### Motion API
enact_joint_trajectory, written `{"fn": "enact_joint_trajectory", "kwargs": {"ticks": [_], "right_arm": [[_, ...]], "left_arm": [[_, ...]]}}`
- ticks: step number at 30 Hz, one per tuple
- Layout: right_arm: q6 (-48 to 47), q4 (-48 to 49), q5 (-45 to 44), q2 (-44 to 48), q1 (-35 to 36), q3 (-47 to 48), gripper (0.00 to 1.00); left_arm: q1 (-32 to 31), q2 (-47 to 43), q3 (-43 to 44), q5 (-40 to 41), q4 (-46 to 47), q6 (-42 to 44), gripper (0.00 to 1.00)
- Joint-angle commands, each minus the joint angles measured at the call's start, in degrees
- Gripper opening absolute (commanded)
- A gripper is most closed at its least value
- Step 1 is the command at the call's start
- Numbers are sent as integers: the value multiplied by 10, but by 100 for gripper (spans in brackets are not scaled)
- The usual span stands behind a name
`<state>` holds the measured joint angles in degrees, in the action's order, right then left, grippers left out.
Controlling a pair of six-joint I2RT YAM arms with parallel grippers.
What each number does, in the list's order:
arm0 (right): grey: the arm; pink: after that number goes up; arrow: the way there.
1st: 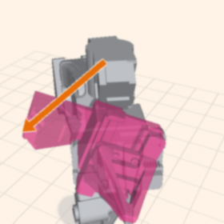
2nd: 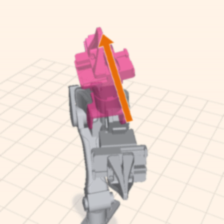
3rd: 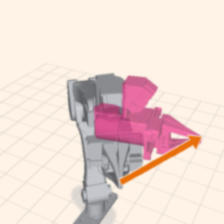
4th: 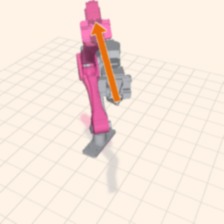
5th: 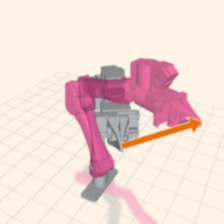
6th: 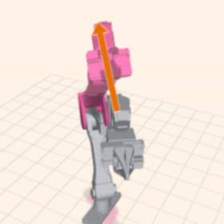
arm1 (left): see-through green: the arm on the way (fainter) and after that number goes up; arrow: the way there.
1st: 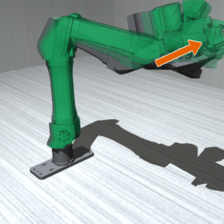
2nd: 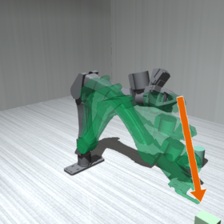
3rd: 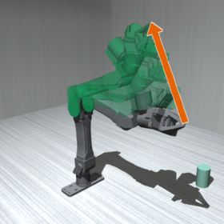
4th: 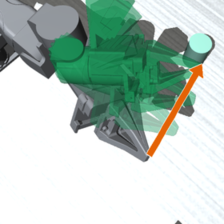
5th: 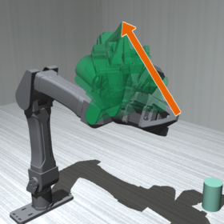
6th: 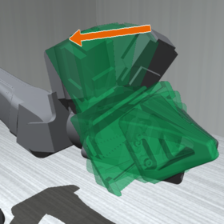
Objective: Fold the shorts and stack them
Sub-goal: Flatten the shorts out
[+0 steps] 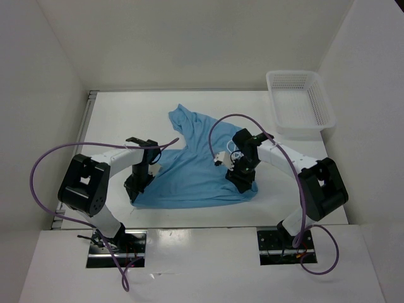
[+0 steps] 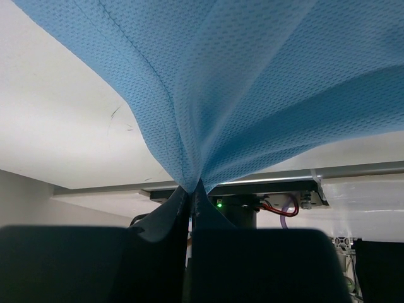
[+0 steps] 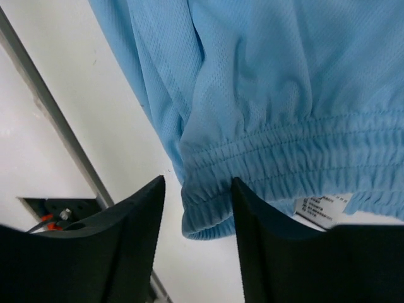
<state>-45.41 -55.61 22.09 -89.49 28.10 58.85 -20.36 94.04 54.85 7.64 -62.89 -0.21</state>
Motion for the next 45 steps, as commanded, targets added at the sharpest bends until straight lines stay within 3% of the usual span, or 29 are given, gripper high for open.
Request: {"fn": "enact_joint_trajectory", "kwargs": {"ticks": [1, 7, 11, 15, 23, 26, 27, 30, 35, 39, 44, 45], "right_arm": [[4, -55, -25, 14, -3, 27, 54], [18, -84, -53, 3, -3, 64, 58], [18, -123, -53, -8, -47, 93, 59], [12, -116, -28, -13, -47, 60, 61], [31, -75, -18, -29, 13, 23, 61], [38, -40, -24, -35, 13, -5, 48], [38, -34, -24, -40, 13, -5, 33], [31, -34, -17, -40, 13, 4, 4], [-79, -189, -10, -11, 13, 57, 0], [-131, -189, -68, 38, 31, 15, 0], [-146, -189, -59, 13, 102, 2, 0], [-146, -189, -59, 13, 112, -3, 0]], "left_arm": [[-2, -11, 3, -2, -8, 2, 3], [-2, -11, 3, 4, -8, 2, 3], [-2, -11, -4, 4, -8, 2, 3], [-2, -11, -4, 4, -3, 2, 3], [-2, -5, 7, 9, -3, 2, 3], [-2, -5, 7, 9, -3, 2, 3], [-2, -5, 7, 9, -3, 2, 3], [-2, -5, 7, 21, -3, 2, 3], [-2, -46, 27, 77, -64, 2, 1], [-9, -72, 39, 64, -63, 2, 1], [-30, -59, 2, 84, -44, 2, 1], [-35, -59, 2, 77, -44, 2, 5]]}}
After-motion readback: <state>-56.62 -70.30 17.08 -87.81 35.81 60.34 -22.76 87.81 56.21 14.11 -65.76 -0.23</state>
